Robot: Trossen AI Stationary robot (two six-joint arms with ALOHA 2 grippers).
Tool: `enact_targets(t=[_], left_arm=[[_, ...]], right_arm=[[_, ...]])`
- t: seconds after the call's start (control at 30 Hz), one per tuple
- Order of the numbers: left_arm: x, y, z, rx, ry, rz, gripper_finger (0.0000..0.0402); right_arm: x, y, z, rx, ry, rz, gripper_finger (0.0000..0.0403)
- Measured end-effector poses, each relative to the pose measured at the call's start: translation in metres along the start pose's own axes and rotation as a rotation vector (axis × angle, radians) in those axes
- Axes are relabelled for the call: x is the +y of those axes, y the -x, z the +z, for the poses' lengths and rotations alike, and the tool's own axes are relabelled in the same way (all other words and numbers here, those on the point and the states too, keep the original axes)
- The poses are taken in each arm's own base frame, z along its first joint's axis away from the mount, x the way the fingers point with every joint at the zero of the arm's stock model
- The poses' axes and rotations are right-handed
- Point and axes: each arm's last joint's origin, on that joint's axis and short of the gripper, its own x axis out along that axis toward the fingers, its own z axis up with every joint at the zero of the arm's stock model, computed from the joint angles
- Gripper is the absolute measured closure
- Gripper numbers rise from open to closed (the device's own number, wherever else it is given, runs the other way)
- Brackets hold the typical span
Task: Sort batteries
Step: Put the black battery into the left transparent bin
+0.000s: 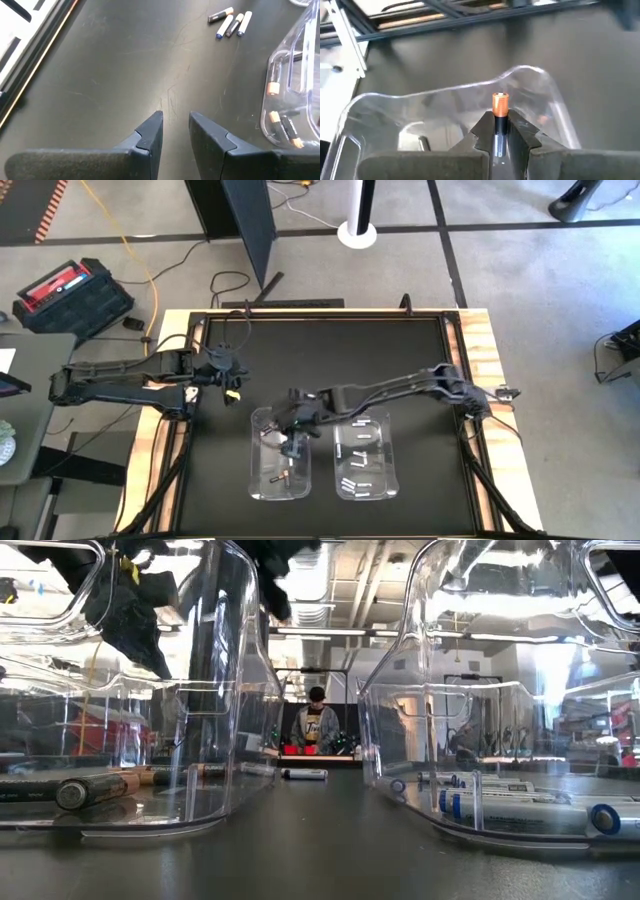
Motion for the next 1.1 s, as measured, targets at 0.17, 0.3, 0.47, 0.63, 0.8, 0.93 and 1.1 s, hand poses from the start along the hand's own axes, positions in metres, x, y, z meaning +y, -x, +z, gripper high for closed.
enact_targets(t=[0.17, 0.3, 0.47, 0.63, 0.8, 0.93, 1.1], left_arm=[[-0.001, -0.003, 0.001, 0.011, -0.001, 0.000, 0.0310], [-0.001, -0.006, 0.001, 0.026, -0.002, 0.001, 0.0310], [-0.002, -0.007, 0.001, 0.035, 0.003, 0.001, 0.0310], [-0.002, -0.007, 0.001, 0.036, 0.003, 0.001, 0.0310], [-0.002, -0.007, 0.001, 0.036, 0.007, 0.001, 0.0310], [-0.002, -0.007, 0.001, 0.036, 0.002, 0.001, 0.0310], [-0.002, -0.007, 0.001, 0.036, 0.002, 0.001, 0.0310]], right_arm=[[0.013, -0.039, -0.022, 0.135, 0.029, -0.010, 0.0349], [0.016, -0.069, -0.038, 0.255, 0.044, -0.033, 0.0349], [0.010, -0.089, -0.050, 0.378, -0.017, -0.088, 0.0349], [0.008, -0.092, -0.053, 0.408, -0.042, -0.106, 0.0349], [0.008, -0.092, -0.053, 0.410, -0.041, -0.106, 0.0345], [0.008, -0.091, -0.052, 0.406, -0.063, -0.110, 0.0332], [0.006, -0.091, -0.052, 0.407, -0.071, -0.113, 0.0297]])
